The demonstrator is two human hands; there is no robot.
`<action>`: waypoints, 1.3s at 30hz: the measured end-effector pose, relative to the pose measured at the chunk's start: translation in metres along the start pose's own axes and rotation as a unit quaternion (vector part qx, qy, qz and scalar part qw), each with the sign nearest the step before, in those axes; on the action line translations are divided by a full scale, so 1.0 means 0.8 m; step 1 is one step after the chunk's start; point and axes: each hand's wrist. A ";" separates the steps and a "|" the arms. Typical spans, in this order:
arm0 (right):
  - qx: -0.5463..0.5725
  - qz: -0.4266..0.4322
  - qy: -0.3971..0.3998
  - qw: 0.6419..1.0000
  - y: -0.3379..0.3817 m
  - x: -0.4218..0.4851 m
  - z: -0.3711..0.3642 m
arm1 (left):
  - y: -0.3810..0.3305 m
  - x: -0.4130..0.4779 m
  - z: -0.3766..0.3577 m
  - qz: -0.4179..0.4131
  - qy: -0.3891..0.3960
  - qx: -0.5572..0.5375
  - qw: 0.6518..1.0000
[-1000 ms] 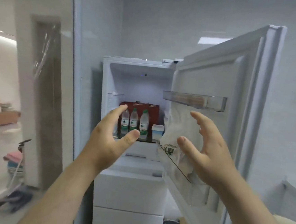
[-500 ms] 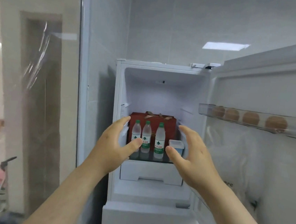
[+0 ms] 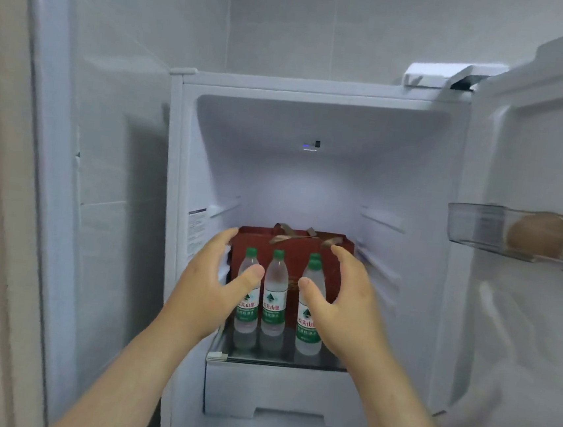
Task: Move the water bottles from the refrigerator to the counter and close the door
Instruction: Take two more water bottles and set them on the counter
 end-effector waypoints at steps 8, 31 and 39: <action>-0.040 -0.069 0.032 0.996 -0.070 0.080 -0.087 | 0.122 0.106 -0.069 0.060 -0.007 -0.019 0.998; -0.057 -0.298 0.107 0.947 -0.206 0.148 -0.219 | 0.341 0.194 -0.167 0.296 -0.125 -0.072 0.944; -0.018 -0.278 0.074 0.958 -0.165 0.150 -0.167 | 0.301 0.198 -0.159 0.229 -0.086 -0.075 0.967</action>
Point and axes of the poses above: each hand's wrist, its own x-axis towards the middle knuckle, its own z-axis out of the back of the hand, y = z × x, and after that the axes turned 9 degrees about -x, right-handed
